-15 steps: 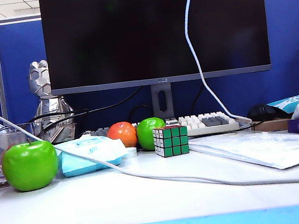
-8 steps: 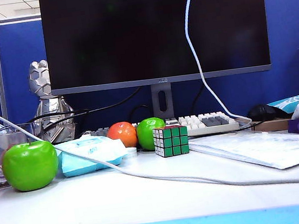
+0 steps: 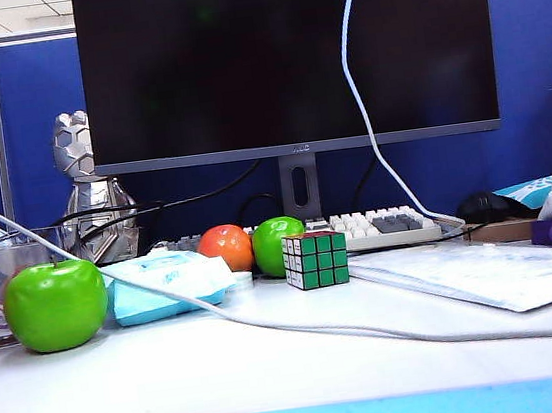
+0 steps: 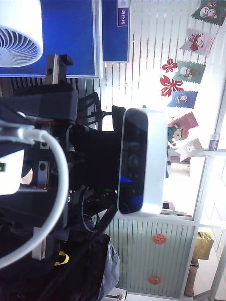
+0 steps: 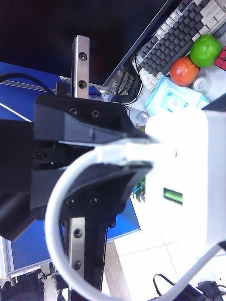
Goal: Pick up the Type-C charging cable and the charging base, insert one end of the Type-C charger into the corresponding slot on the base, and finally place the plugged-in charger back on the table.
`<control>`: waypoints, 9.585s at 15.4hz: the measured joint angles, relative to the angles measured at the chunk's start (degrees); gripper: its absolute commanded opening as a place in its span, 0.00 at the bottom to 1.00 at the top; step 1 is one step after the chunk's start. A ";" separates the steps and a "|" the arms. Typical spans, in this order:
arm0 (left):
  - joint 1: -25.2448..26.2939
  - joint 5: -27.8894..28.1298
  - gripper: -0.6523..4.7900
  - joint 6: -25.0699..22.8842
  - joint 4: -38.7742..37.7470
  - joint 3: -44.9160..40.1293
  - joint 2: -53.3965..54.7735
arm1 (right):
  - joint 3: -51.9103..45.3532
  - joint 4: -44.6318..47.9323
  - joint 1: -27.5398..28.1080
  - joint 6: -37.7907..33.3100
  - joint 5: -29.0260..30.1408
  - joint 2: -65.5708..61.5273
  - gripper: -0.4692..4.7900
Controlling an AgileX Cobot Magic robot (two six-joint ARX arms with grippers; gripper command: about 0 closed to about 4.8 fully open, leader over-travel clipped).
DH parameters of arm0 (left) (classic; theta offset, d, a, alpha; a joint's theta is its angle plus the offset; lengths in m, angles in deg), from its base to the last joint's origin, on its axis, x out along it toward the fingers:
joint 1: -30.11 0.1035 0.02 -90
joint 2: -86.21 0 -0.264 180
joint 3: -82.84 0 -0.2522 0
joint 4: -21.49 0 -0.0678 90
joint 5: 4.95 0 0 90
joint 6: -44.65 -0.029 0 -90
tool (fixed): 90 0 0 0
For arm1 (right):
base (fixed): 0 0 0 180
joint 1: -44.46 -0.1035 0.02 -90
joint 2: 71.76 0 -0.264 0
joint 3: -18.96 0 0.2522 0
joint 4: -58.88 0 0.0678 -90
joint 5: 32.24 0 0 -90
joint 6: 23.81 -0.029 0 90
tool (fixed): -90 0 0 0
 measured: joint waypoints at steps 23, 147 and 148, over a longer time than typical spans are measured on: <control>1.62 3.91 0.57 1.42 0.42 -0.26 0.22 | 0.07 2.38 0.09 0.35 -1.29 0.72 0.09; 5.57 0.72 0.11 1.18 -1.29 0.39 -1.66 | 0.87 -2.67 0.04 3.91 -16.37 0.46 0.09; 5.64 0.74 0.11 1.49 -1.38 0.39 -1.68 | 0.87 -3.08 0.04 3.93 -18.86 0.37 0.09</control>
